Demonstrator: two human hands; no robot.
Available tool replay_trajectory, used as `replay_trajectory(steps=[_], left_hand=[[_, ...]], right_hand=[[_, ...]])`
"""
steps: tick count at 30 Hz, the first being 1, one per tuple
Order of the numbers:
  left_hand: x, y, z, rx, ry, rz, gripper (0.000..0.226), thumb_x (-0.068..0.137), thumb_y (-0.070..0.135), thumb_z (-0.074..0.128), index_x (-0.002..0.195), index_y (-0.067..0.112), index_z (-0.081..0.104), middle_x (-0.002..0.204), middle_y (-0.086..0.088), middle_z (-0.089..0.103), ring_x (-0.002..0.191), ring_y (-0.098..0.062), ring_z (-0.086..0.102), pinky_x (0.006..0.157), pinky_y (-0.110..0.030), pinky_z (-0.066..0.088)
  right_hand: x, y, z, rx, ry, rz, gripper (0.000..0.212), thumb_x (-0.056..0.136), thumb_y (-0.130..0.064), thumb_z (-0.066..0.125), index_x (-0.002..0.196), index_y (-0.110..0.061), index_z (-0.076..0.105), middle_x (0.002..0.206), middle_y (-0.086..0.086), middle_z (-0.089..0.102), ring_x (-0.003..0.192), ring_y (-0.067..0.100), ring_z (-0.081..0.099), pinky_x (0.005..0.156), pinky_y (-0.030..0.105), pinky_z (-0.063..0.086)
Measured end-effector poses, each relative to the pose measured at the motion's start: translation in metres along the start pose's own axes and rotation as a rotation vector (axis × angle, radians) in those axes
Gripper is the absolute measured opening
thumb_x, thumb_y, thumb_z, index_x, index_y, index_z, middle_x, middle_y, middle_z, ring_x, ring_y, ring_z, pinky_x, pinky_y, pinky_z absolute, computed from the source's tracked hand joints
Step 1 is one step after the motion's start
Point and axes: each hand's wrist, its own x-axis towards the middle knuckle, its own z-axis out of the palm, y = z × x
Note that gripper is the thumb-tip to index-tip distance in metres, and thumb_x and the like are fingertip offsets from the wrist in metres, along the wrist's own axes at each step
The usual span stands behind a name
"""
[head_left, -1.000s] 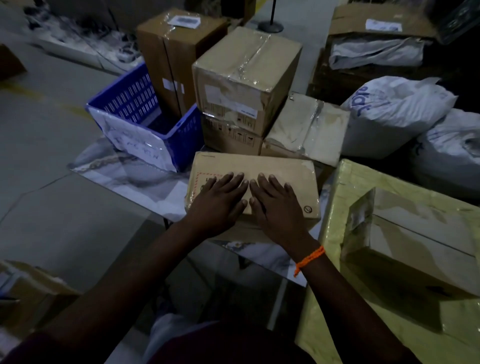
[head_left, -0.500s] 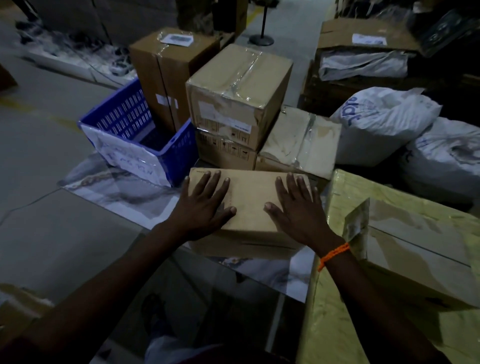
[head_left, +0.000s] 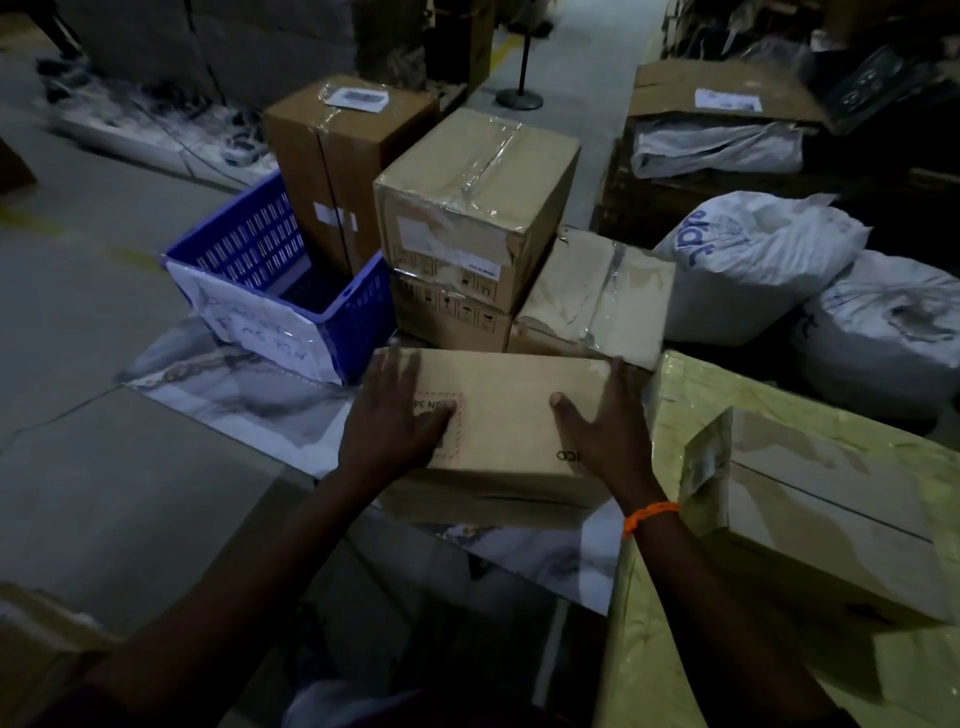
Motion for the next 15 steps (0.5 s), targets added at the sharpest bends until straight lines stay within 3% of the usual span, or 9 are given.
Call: replay_trajectory(steps=[2, 3, 4, 6, 8, 11, 15], left_hand=[[0.001, -0.004, -0.004, -0.223, 0.039, -0.205, 0.090, 0.092, 0.066, 0.059, 0.160, 0.023, 0.020, 0.171, -0.008, 0.012, 0.156, -0.029, 0.015, 0.121, -0.053, 0.022], [0.002, -0.008, -0.006, -0.343, 0.024, -0.251, 0.087, 0.088, 0.068, 0.062, 0.155, 0.024, 0.029, 0.164, -0.009, 0.030, 0.150, -0.028, 0.033, 0.119, -0.055, 0.032], [0.001, -0.009, -0.009, -0.462, 0.004, -0.260, 0.077, 0.087, 0.069, 0.063, 0.147, 0.026, 0.040, 0.151, -0.007, 0.050, 0.136, -0.024, 0.052, 0.112, -0.056, 0.043], [-0.006, -0.011, -0.013, -0.608, -0.038, -0.263, 0.053, 0.092, 0.057, 0.066, 0.134, 0.029, 0.051, 0.124, 0.003, 0.068, 0.111, -0.012, 0.068, 0.099, -0.051, 0.056], [-0.017, -0.015, -0.017, -0.692, -0.036, -0.287, 0.052, 0.091, 0.050, 0.072, 0.135, 0.031, 0.052, 0.121, 0.004, 0.071, 0.106, -0.012, 0.071, 0.094, -0.050, 0.059], [-0.036, -0.022, -0.023, -0.830, -0.011, -0.285, 0.063, 0.085, 0.042, 0.080, 0.138, 0.029, 0.050, 0.121, 0.000, 0.071, 0.102, -0.015, 0.074, 0.085, -0.048, 0.062], [-0.063, -0.032, -0.034, -0.903, 0.052, -0.244, 0.067, 0.084, 0.022, 0.082, 0.140, 0.021, 0.046, 0.122, 0.006, 0.065, 0.098, 0.000, 0.071, 0.068, -0.023, 0.060]], right_hand=[[0.000, 0.000, -0.005, 0.260, 0.008, 0.144, 0.106, 0.074, -0.077, 0.067, 0.155, -0.014, 0.038, 0.154, 0.013, 0.050, 0.140, 0.032, 0.050, 0.112, 0.043, 0.045], [-0.003, 0.000, -0.007, 0.340, -0.012, 0.167, 0.093, 0.079, -0.069, 0.071, 0.150, -0.015, 0.046, 0.144, 0.010, 0.060, 0.132, 0.029, 0.057, 0.106, 0.037, 0.048], [-0.006, -0.001, -0.010, 0.379, -0.034, 0.176, 0.077, 0.087, -0.058, 0.074, 0.147, -0.015, 0.051, 0.138, 0.008, 0.064, 0.127, 0.026, 0.061, 0.102, 0.032, 0.049], [-0.015, 0.000, -0.014, 0.400, -0.049, 0.157, 0.061, 0.095, -0.045, 0.071, 0.145, -0.016, 0.053, 0.133, 0.006, 0.067, 0.124, 0.025, 0.063, 0.099, 0.031, 0.049], [-0.026, 0.002, -0.016, 0.415, -0.049, 0.125, 0.055, 0.097, -0.044, 0.069, 0.144, -0.020, 0.053, 0.131, 0.004, 0.068, 0.122, 0.024, 0.064, 0.099, 0.032, 0.051], [-0.047, 0.005, -0.012, 0.403, -0.021, 0.118, 0.055, 0.096, -0.049, 0.067, 0.143, -0.026, 0.051, 0.130, 0.002, 0.067, 0.117, 0.025, 0.065, 0.099, 0.045, 0.056], [-0.073, -0.002, -0.009, 0.554, 0.028, 0.192, 0.044, 0.098, -0.056, 0.060, 0.128, -0.025, 0.050, 0.116, -0.002, 0.068, 0.106, 0.021, 0.067, 0.088, 0.043, 0.057]])
